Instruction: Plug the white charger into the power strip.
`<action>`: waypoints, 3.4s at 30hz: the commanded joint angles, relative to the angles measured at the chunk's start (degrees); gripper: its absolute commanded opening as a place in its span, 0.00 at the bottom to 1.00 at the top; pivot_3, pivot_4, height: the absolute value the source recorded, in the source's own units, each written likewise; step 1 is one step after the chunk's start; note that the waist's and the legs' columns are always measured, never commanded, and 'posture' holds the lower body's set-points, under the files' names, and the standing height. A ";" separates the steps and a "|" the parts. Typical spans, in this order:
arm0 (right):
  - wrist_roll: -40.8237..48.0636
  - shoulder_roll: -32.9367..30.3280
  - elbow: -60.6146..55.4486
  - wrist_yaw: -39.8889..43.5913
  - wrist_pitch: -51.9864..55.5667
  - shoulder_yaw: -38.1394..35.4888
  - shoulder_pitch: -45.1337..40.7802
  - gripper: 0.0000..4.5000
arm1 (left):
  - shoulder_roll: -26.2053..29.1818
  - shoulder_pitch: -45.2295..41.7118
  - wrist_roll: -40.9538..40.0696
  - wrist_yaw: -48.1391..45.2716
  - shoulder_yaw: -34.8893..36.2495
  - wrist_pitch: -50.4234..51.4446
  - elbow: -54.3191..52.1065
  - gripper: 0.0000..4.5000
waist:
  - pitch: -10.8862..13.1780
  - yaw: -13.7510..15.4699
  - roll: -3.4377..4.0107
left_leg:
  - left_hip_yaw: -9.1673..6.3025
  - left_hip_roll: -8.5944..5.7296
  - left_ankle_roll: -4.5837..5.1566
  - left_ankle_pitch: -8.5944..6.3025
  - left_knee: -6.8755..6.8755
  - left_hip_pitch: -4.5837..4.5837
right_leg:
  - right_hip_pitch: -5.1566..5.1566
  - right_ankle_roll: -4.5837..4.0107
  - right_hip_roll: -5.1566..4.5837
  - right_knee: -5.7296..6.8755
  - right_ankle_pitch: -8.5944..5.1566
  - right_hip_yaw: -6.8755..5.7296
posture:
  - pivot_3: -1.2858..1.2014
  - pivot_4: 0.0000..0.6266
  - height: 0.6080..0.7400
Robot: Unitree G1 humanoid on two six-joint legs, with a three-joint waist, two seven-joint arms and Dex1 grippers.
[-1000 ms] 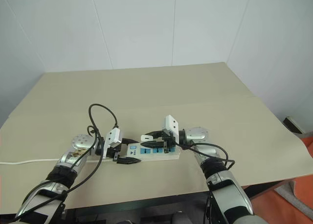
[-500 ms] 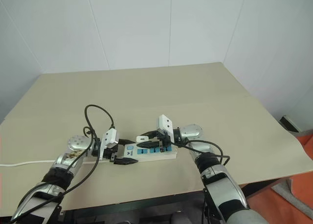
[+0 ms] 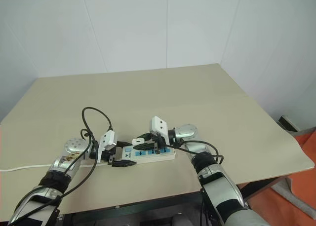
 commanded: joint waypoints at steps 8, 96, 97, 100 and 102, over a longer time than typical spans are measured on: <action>-4.41 1.16 -0.16 0.16 3.25 4.45 1.60 0.26 | -1.04 0.67 2.98 0.72 -2.37 0.85 1.70 0.73 | 0.00 0.08 0.01 | -0.10 0.07 0.00 0.00 -0.19 0.17 | 0.14 -0.21 0.14 0.02 -0.12 0.01 | 0.52 0.24 1.00; 15.19 -37.57 -43.76 -5.65 23.78 -22.79 25.09 0.99 | 14.12 12.91 -17.02 6.42 18.92 19.25 -34.54 1.00 | 1.32 4.50 -0.19 | -0.15 0.00 -0.05 -0.01 0.17 -2.16 | -2.18 -0.56 0.12 0.03 -0.19 -0.06 | 0.52 0.24 1.00; 15.23 -37.62 -43.97 -6.08 23.94 -22.86 25.40 0.99 | 13.96 13.01 -17.07 6.61 18.75 19.28 -34.70 1.00 | 1.32 4.50 -0.20 | -0.14 -0.01 -0.05 -0.01 0.19 -2.17 | -2.18 -0.55 0.12 0.04 -0.18 -0.06 | 0.52 0.24 1.00; 14.75 -37.94 -44.52 -7.07 23.37 -22.85 26.30 0.99 | 13.69 13.24 -17.05 6.80 18.36 19.23 -34.90 1.00 | 1.32 4.52 -0.20 | -0.14 0.00 -0.05 -0.01 0.19 -2.17 | -2.16 -0.56 0.12 0.03 -0.17 -0.05 | 0.52 0.24 1.00; 13.72 -38.22 -44.80 -8.57 23.09 -22.75 26.58 0.99 | 13.62 13.02 -16.96 6.76 18.14 18.99 -34.43 1.00 | 1.32 4.48 -0.20 | -0.14 0.00 -0.05 -0.01 0.19 -2.17 | -2.16 -0.56 0.12 0.03 -0.17 -0.05 | 0.52 0.24 1.00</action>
